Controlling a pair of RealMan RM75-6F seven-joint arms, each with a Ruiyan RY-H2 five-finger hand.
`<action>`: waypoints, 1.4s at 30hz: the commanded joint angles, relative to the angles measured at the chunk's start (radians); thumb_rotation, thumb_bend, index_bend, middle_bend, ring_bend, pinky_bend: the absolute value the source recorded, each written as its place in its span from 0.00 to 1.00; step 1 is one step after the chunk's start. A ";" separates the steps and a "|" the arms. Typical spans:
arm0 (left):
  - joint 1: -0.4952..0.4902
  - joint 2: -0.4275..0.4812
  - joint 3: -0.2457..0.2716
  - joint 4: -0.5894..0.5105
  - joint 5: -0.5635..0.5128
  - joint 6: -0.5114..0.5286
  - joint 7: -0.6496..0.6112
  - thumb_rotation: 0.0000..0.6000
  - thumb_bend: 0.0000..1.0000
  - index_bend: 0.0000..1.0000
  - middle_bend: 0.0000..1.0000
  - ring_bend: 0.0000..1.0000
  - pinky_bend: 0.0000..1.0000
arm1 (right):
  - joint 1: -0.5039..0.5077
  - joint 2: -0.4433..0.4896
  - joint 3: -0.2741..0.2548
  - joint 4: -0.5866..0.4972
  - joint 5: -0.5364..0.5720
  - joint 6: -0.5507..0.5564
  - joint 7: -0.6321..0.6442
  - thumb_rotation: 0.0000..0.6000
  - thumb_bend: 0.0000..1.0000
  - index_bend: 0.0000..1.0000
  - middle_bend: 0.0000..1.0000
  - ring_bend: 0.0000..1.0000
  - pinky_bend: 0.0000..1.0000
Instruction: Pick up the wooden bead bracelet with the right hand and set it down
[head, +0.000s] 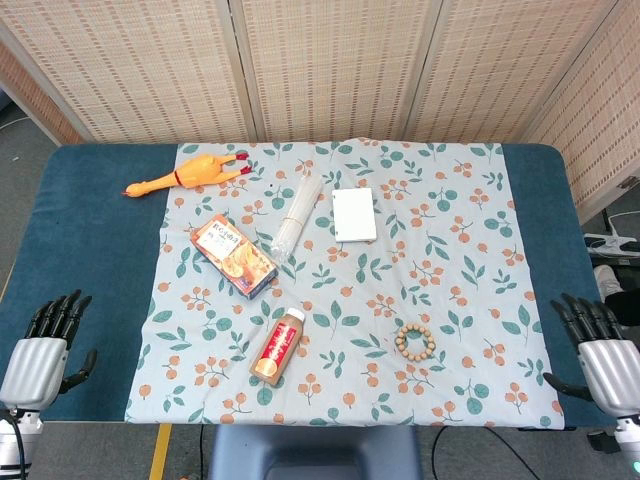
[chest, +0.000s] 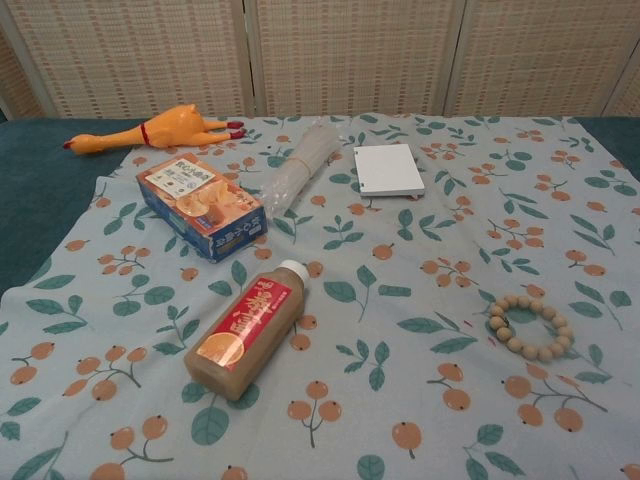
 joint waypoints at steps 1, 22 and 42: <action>0.001 0.000 0.002 -0.003 0.003 0.001 0.000 1.00 0.44 0.00 0.00 0.00 0.09 | -0.010 0.001 0.003 0.006 -0.040 -0.021 0.001 0.88 0.07 0.00 0.00 0.00 0.00; 0.007 0.027 0.008 -0.007 0.016 0.002 -0.059 1.00 0.44 0.00 0.00 0.00 0.09 | 0.192 -0.284 0.054 0.254 -0.384 -0.357 -0.172 1.00 0.21 0.18 0.23 0.00 0.00; 0.002 0.026 0.004 -0.008 -0.002 -0.018 -0.054 1.00 0.44 0.00 0.00 0.00 0.09 | 0.271 -0.445 0.110 0.440 -0.331 -0.501 -0.200 1.00 0.28 0.37 0.32 0.05 0.01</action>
